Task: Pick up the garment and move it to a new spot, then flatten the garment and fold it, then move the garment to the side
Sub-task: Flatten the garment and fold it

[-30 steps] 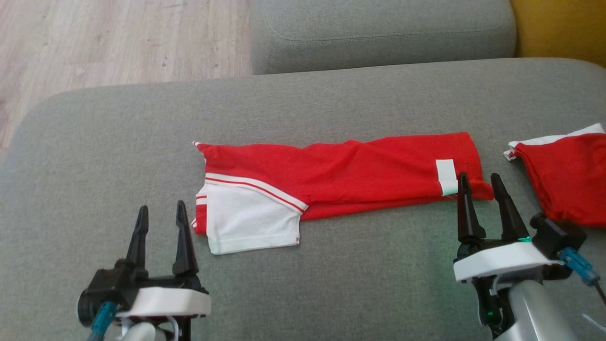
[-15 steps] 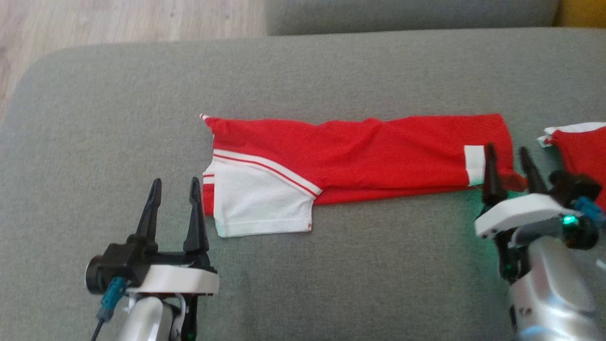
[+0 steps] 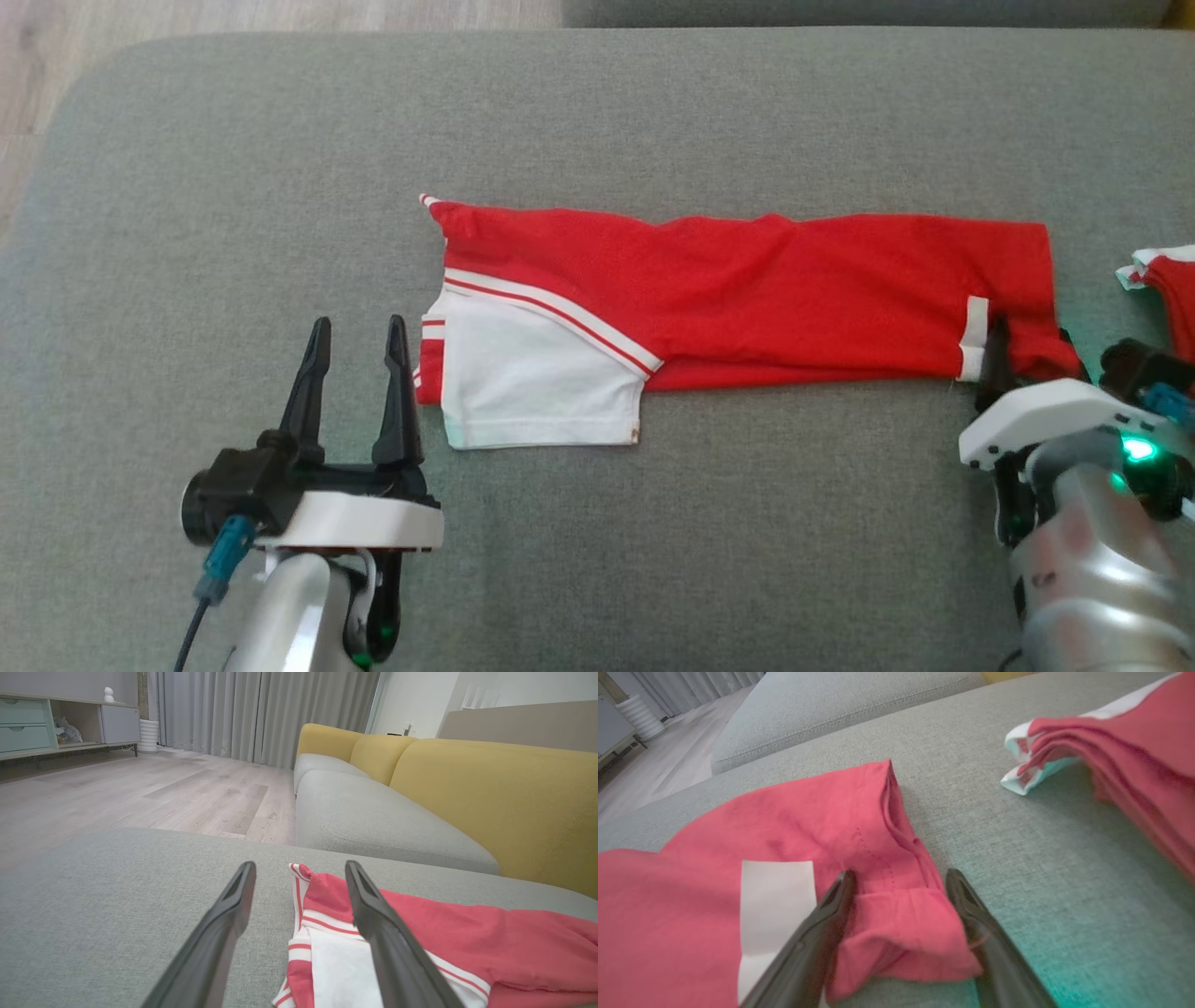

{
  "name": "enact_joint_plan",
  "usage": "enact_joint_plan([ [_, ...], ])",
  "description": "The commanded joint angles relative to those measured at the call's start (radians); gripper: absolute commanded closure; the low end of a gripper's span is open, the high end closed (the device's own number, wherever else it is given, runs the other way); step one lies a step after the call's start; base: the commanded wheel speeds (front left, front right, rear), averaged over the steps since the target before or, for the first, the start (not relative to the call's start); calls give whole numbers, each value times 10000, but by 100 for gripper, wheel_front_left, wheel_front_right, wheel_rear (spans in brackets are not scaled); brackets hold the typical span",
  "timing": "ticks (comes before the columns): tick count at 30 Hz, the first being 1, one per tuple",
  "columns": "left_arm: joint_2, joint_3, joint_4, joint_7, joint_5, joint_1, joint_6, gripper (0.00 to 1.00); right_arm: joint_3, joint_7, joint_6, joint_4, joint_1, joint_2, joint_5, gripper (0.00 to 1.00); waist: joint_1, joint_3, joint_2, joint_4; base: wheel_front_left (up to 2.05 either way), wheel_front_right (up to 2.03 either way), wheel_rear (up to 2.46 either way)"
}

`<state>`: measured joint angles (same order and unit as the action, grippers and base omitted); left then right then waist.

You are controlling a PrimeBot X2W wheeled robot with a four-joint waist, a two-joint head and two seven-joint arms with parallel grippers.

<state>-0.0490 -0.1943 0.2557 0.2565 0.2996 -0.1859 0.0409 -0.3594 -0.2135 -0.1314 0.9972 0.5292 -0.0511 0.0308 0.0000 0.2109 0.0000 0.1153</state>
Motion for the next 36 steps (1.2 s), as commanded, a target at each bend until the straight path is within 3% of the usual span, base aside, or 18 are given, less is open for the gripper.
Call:
enact_joint_plan([
  [1, -21, 312, -300, 53, 7, -335, 11, 0, 233, -64, 7, 103, 141, 8, -116, 0, 0, 32, 0, -28, 0, 0, 0],
  [4, -17, 339, -310, 53, -10, -354, 14, 0, 317, -185, 7, 609, 362, 8, -78, 0, 0, 82, 0, -63, 0, 0, 0],
  [5, -16, 347, -308, 53, 0, -355, 10, 0, 430, -229, 7, 759, 444, 8, -7, 36, 0, 83, 0, -79, 0, 0, 0],
  [6, -16, 361, -305, 53, 7, -357, 2, 0, 536, -281, 7, 859, 513, 8, 54, 83, 0, 81, 0, -101, 0, 0, 0],
  [7, -15, 384, -299, 53, 12, -357, -8, 0, 636, -334, 7, 897, 565, 8, 77, 100, 0, 63, 0, -132, 0, 0, 0],
  [11, -14, 446, -256, 53, 5, -320, -25, 0, 1024, -456, 7, 677, 580, 8, 52, 100, 0, -138, 0, -281, 0, 0, 0],
  [27, -13, 533, -361, 53, 221, 206, 17, 0, 463, -481, 7, -900, -381, -605, 80, 100, 0, -1321, 0, -508, 0, 0, 0],
  [36, -13, 816, -423, 53, 126, 628, 38, 0, 1606, -306, 7, -1650, -427, -117, 611, 100, 0, -2098, 0, -177, 0, 0, 0],
])
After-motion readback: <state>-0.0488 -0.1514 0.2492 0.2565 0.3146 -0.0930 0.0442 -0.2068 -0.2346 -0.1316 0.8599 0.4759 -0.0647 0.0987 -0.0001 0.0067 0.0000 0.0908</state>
